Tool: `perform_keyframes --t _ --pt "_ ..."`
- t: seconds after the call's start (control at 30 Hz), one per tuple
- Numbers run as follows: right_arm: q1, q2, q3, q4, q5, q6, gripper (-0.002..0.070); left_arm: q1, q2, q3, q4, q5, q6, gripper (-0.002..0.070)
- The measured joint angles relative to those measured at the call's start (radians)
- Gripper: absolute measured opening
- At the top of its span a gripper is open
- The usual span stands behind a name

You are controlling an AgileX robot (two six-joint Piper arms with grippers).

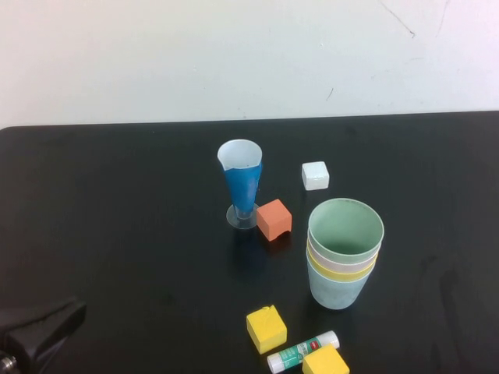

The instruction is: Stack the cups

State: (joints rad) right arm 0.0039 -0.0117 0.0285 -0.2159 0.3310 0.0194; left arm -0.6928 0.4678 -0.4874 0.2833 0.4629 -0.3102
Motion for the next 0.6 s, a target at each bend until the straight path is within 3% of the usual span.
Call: perform_keyframes --t 0.2,0.6 --pt "0.000 -0.002 -0.002 -0.070 0.011 -0.038 -0.0002 0.000 0.000 0.000 0.000 0.000 0.000 -0.0001" --pt "-0.011 -0.002 -0.002 -0.037 0.012 -0.181 -0.0002 0.000 0.000 0.000 0.000 0.001 0.004 -0.0001"
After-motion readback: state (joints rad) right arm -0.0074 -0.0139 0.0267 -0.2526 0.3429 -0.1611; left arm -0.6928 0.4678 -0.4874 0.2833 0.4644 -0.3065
